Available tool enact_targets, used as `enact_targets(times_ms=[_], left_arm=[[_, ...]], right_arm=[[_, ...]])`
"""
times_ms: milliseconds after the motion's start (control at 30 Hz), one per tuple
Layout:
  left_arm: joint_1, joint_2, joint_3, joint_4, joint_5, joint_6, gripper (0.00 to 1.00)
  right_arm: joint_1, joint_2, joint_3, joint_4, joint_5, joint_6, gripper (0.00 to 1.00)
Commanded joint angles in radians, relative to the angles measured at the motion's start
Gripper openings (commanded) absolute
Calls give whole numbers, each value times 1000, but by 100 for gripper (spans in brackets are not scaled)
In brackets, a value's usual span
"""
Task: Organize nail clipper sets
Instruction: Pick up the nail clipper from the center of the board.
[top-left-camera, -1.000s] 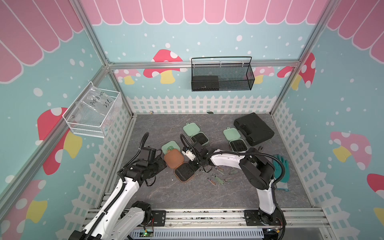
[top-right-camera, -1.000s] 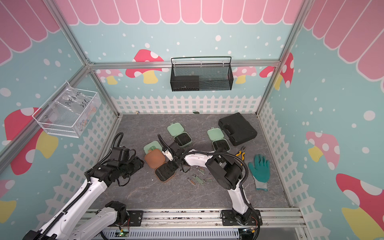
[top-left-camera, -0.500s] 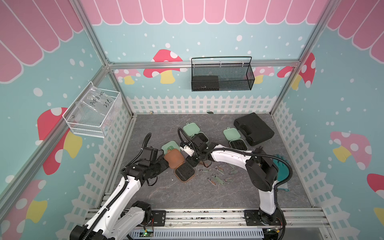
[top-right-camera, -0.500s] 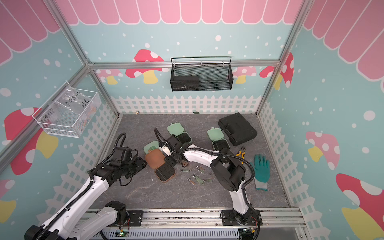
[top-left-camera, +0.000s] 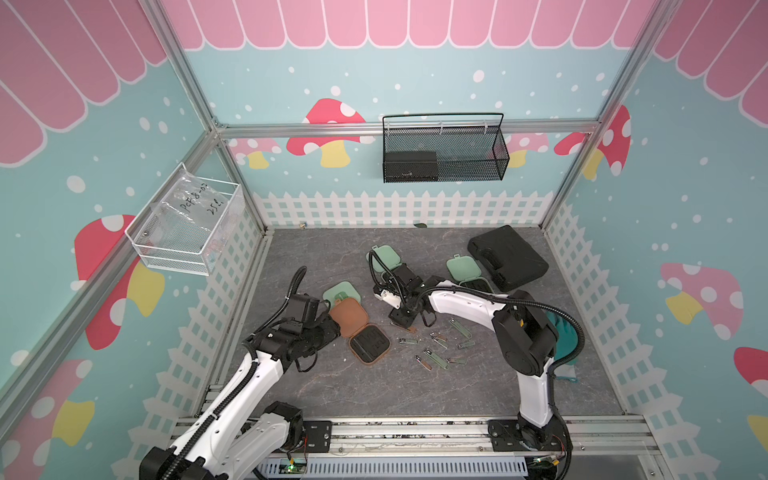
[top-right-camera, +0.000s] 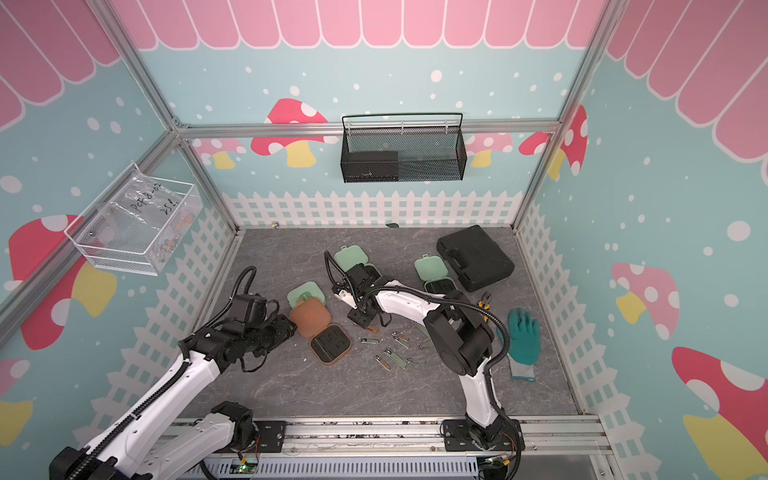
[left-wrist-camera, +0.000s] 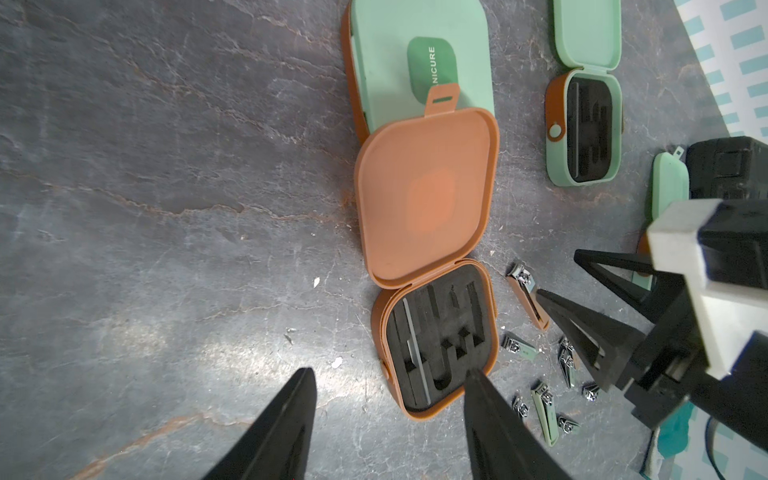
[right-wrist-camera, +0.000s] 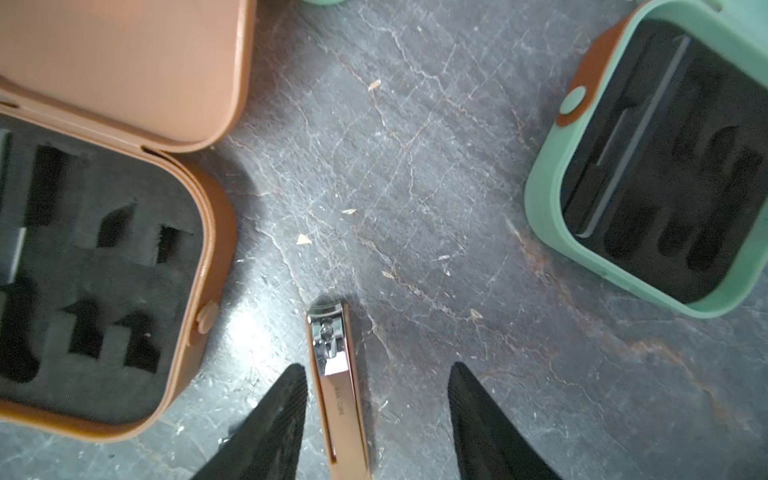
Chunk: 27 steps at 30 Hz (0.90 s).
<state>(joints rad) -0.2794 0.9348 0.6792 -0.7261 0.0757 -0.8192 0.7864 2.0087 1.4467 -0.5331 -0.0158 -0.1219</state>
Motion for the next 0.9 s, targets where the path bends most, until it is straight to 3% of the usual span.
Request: enact_targets(times_ms=[0,400,700,867], left_arm=[[-6,6,8,14,-6,-13,59],[-8,12,12,17,-5,-11,59],[-9,11,6,19,-6,-15,58],[-10,18,2,28,-4,-19,57]], right_arm=[[1,38,-8,-36,-9,-43,57],[-3,52,-23,-71,-23,-52,53],[-9,78,-16,-93,-56,-60,31],[-9,82,-15,-95,-71,-60,12]])
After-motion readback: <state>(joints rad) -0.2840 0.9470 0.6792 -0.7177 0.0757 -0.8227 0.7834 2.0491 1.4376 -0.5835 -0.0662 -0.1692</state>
